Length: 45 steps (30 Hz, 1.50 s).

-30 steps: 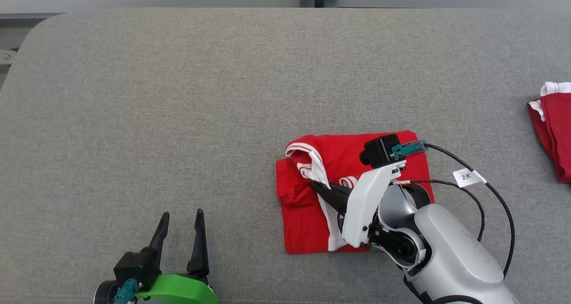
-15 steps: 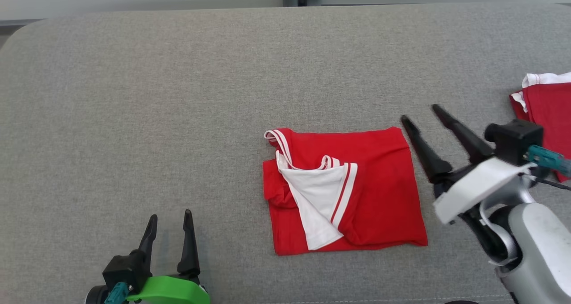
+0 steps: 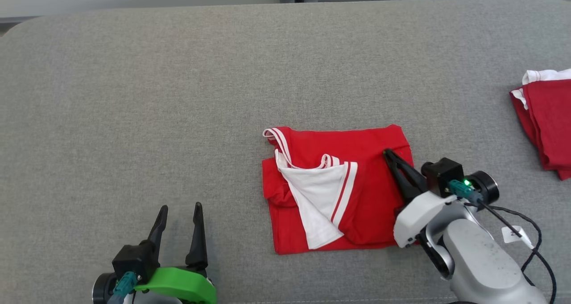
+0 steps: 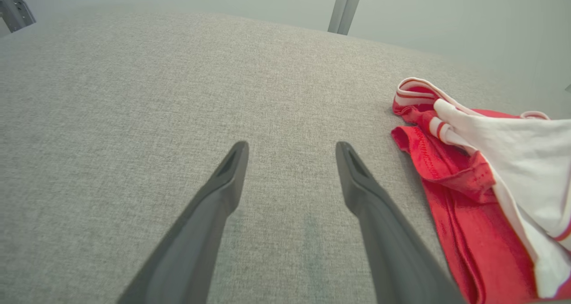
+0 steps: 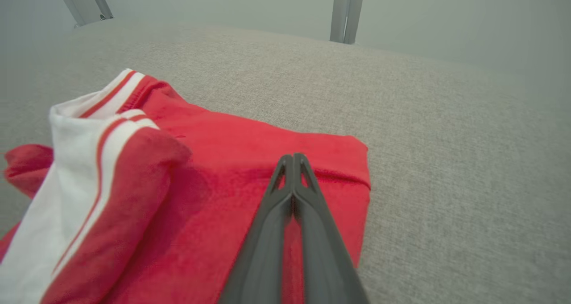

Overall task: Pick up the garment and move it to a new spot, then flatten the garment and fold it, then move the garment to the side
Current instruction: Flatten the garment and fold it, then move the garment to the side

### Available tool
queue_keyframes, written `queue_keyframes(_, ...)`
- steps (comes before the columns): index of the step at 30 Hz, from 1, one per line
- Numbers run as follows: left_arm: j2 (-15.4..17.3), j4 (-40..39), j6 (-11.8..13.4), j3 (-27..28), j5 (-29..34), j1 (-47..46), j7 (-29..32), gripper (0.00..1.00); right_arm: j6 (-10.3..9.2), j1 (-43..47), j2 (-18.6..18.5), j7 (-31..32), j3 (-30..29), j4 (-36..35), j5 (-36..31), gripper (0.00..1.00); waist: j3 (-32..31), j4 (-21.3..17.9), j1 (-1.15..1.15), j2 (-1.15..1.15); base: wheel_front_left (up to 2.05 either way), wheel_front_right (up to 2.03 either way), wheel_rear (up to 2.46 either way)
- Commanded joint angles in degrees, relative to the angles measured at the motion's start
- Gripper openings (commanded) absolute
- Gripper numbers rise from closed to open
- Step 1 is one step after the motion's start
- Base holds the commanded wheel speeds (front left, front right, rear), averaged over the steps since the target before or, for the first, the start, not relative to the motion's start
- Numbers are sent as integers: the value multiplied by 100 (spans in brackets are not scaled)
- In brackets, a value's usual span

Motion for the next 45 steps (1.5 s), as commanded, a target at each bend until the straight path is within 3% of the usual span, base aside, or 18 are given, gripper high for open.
queue_keyframes(1, 15, 21, -18, 22, 34, -113, -15, 100, -9, -92, 45, -36, 61, 88, -97, 0, 54, 85, 0, 0, 0, 0, 0)
queue_keyframes(11, 14, 48, 17, 5, -53, -187, -15, 100, -8, -176, 434, -33, 701, 227, 87, 0, 118, 408, 0, 0, 0, 0, 0)
queue_keyframes(22, 14, 29, 108, -12, -188, -89, -15, 100, -9, -230, 302, -32, 2300, 97, 616, 0, 4, 482, 0, 0, 0, 0, 0)
queue_keyframes(26, 14, 1, 152, 35, -210, 2, -15, 100, -9, -272, 160, -32, 2256, -250, 900, 0, -68, 366, 0, 0, 0, 0, 0)
queue_keyframes(27, 14, -3, 152, 40, -212, 28, -15, 100, -9, -203, 120, -32, 2068, -407, 964, 33, -95, 343, 0, 0, 0, 0, 0)
queue_keyframes(28, 14, -16, 156, 49, -215, 44, -15, 100, -8, -88, 72, -32, 1873, -540, 1023, 82, -126, 321, 0, 0, 0, 0, 0)
queue_keyframes(29, 15, -27, 161, 74, -220, 60, -15, 100, -8, 39, -1, -32, 1651, -653, 1060, 100, -157, 298, 0, 0, 0, 0, 0)
queue_keyframes(34, 15, -116, 191, 172, -235, 163, -15, 100, -9, 353, -397, 222, 913, -503, 1528, 100, -308, 128, 0, 0, 0, 0, 0)
queue_keyframes(42, 15, -242, 225, 131, -279, 213, -15, 100, -5, 337, -766, 2260, 178, -651, 2913, 100, -370, 22, 0, 0, 0, 0, 0)
queue_keyframes(45, 15, -240, 219, 105, -268, 192, -15, 100, -5, 269, -745, 2672, 72, -614, 3158, 100, -354, 40, 0, 0, 0, 0, 0)
